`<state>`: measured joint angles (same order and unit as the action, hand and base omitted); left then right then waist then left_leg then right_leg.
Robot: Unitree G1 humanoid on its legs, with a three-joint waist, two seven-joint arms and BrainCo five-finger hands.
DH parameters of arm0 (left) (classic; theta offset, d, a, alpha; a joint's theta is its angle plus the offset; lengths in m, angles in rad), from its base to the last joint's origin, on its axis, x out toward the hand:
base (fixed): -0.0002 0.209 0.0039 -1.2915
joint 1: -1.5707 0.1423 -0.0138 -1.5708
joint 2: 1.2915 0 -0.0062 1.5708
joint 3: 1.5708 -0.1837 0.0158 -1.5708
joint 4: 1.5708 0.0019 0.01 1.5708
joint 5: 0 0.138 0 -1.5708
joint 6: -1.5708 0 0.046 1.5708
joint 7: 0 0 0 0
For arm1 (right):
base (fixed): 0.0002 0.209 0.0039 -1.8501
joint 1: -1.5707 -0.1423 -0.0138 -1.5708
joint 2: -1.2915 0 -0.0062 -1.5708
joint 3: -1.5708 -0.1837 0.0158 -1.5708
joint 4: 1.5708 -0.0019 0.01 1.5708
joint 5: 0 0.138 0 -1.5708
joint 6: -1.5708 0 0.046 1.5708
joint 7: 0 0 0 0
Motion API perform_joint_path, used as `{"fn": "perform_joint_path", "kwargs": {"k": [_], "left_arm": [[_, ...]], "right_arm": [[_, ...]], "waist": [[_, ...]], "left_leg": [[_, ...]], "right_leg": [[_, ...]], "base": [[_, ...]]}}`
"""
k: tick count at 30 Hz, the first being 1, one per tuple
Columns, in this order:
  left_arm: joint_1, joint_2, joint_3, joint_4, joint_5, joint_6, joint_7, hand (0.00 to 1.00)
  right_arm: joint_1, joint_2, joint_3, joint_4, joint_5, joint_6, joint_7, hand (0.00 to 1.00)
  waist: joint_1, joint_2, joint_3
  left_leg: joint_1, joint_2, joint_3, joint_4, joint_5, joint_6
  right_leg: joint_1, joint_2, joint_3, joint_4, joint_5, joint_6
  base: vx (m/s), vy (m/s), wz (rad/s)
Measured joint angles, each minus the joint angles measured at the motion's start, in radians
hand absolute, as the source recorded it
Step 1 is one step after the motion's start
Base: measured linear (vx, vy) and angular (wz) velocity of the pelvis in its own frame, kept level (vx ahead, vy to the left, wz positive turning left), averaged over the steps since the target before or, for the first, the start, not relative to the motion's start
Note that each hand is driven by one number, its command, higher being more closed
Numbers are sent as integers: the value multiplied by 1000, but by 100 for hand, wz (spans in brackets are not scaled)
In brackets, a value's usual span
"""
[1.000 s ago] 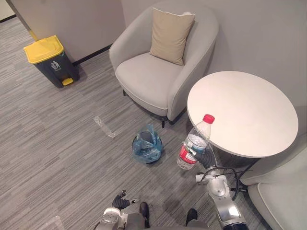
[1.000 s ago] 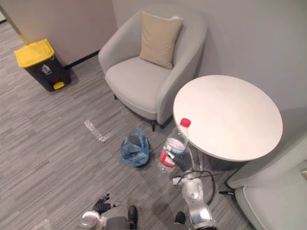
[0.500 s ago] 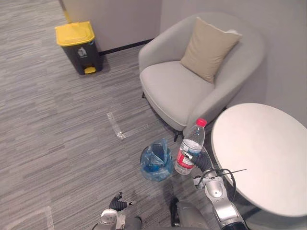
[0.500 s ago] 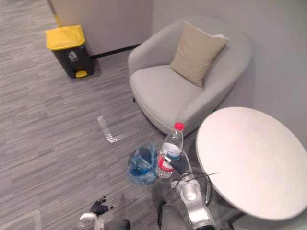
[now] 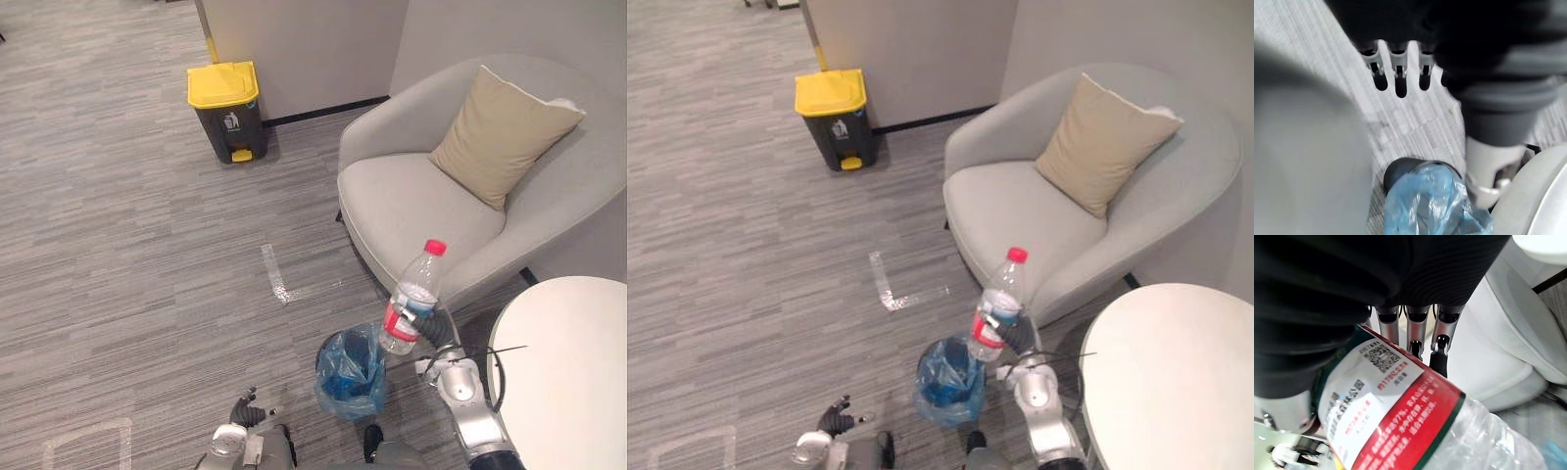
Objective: Gather rubbish on tea table into small bin, then transfer packed bag to large trash can.
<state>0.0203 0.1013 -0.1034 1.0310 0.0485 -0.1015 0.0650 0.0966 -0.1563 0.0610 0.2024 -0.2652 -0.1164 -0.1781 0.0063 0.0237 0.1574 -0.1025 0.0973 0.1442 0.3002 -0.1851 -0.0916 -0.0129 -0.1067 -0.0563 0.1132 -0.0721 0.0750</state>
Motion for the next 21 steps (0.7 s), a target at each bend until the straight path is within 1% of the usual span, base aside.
{"fn": "perform_joint_path", "kwargs": {"k": [1,4,8,11,13,15,16,18,19,21], "left_arm": [[0,2,-4,0,8,0,0,0],[1,8,-4,2,10,1,0,0],[3,11,-4,3,12,2,0,0],[3,12,-4,3,18,1,0,0],[0,14,-3,3,18,1,2,0],[-31,16,-3,-2,8,-1,15,0],[-58,17,-1,-3,2,-1,21,0],[-109,21,10,-11,-35,-3,29,0],[-122,22,17,-18,-43,-3,32,0],[-170,23,50,-27,-73,-5,44,0]], "right_arm": [[2,1,6,0,-3,0,3,100],[10,9,13,0,-8,0,4,100],[18,9,34,1,-11,0,6,100],[8,-5,70,25,-25,3,5,100],[-32,-16,104,65,-48,5,3,100],[-129,-42,150,142,-50,7,2,100],[-185,-50,170,177,-50,9,2,100],[-278,-77,185,230,-48,11,1,100],[-303,-85,192,241,-48,11,1,100],[-366,-105,203,268,-47,15,1,100]], "waist": [[0,-3,-2],[1,-4,-3],[0,-5,-4],[-4,-4,-3],[-7,-5,2],[-6,-4,47],[-6,2,82],[-5,9,147],[-4,10,164],[9,13,219]], "left_leg": [[9,-16,9,-14,5,7],[30,-28,28,-39,10,20],[55,-18,65,-54,10,19],[47,-2,103,-53,9,17],[17,6,128,-38,5,15],[-73,30,143,45,-12,24],[-132,42,140,93,-23,33],[-246,50,123,170,-34,43],[-279,51,117,187,-36,45],[-361,51,103,220,-38,47]], "right_leg": [[1,-14,16,-7,5,8],[3,-21,45,-16,8,13],[-8,-5,92,-14,9,15],[-51,11,134,-8,21,15],[-98,19,161,5,33,16],[-173,37,191,34,61,19],[-221,43,197,53,70,22],[-315,47,195,102,75,28],[-343,46,193,114,77,31],[-416,39,189,140,86,40]], "base": [[6,191,-9],[-18,75,-18],[-37,-19,-37],[-55,-30,-44],[-60,-15,-51],[-118,-1,-44],[-202,36,-14],[-274,59,7],[-260,59,16],[-226,41,19]]}}
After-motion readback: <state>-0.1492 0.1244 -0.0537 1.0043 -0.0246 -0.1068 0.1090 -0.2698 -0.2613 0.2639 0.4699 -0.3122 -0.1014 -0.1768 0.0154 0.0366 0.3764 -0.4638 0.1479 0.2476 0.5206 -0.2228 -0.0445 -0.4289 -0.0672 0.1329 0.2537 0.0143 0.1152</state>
